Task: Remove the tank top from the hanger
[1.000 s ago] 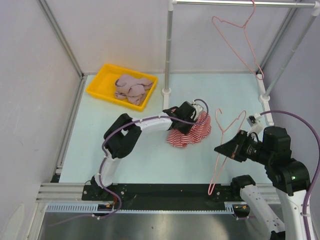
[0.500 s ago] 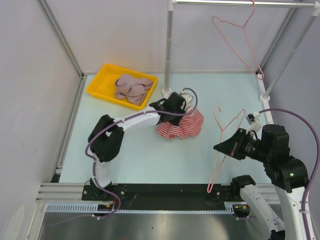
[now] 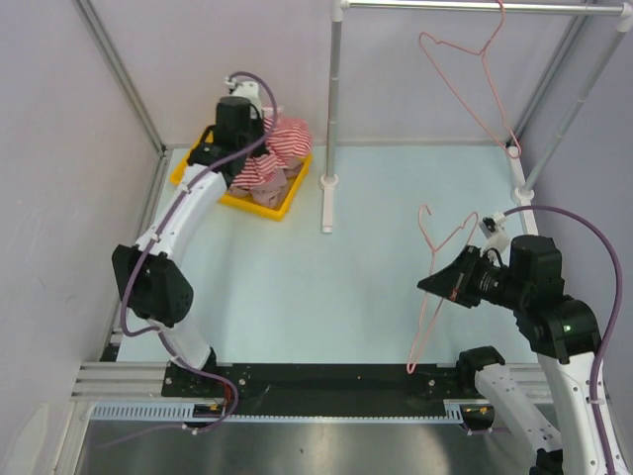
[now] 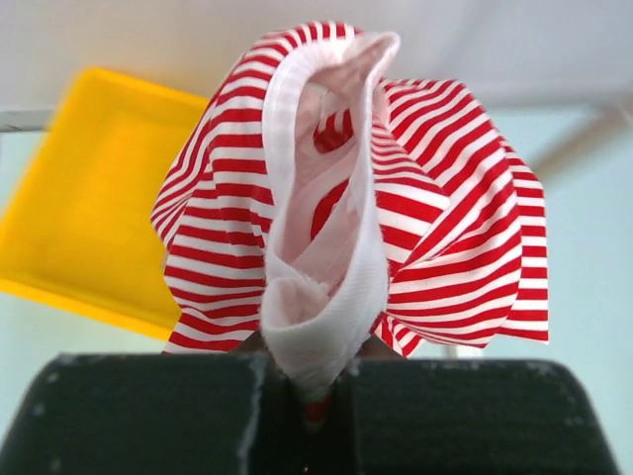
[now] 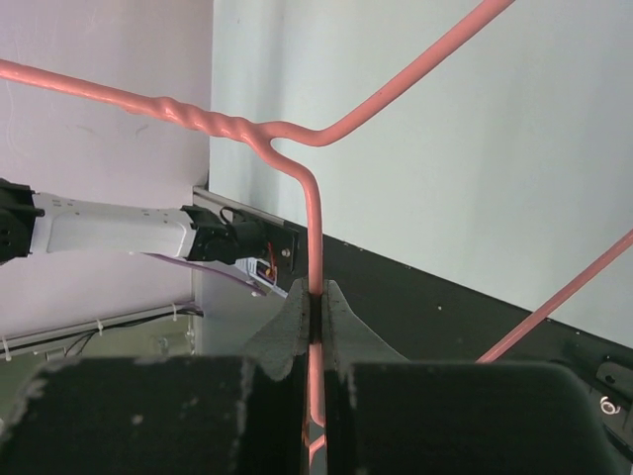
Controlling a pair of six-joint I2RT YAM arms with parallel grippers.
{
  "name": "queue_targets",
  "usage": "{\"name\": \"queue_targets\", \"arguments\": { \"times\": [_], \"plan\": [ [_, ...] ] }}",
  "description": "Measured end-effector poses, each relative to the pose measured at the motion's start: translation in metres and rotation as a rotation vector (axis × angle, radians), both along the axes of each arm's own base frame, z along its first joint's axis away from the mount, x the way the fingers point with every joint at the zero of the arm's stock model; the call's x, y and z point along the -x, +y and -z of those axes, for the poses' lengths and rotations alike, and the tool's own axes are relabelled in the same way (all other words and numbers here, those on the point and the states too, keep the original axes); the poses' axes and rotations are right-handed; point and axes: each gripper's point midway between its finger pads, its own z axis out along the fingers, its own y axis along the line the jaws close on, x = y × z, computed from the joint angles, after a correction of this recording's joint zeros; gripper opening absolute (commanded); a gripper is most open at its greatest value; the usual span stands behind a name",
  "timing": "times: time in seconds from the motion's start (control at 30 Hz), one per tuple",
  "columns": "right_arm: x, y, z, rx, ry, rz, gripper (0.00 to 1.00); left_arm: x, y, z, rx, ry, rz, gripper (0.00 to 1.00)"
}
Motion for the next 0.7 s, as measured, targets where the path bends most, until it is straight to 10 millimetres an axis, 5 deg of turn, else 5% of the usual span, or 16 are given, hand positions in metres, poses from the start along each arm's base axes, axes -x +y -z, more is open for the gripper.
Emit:
{"name": "queue_targets", "arguments": {
  "times": [0.13,0.23,0.5,0.6,0.7],
  "plan": [
    [-0.007,0.002,0.0,-0.003,0.003,-0.005,0.0,-0.039,0.051,-0.02,0.044,-0.046,-0.121,0.0],
    [-0.014,0.005,0.0,-0.006,0.006,-0.01,0.0,-0.068,0.08,-0.013,0.083,-0.044,-0.205,0.0],
    [-0.03,0.012,0.002,-0.025,0.024,-0.028,0.0,-0.149,0.116,0.082,0.259,0.091,-0.393,0.0],
    [-0.035,0.014,0.0,-0.035,0.017,-0.029,0.0,-0.153,0.12,0.122,0.342,0.17,-0.463,0.0],
    [-0.039,0.015,-0.002,-0.043,0.012,-0.025,0.0,-0.154,0.118,0.142,0.456,0.215,-0.519,0.0]
  ]
}}
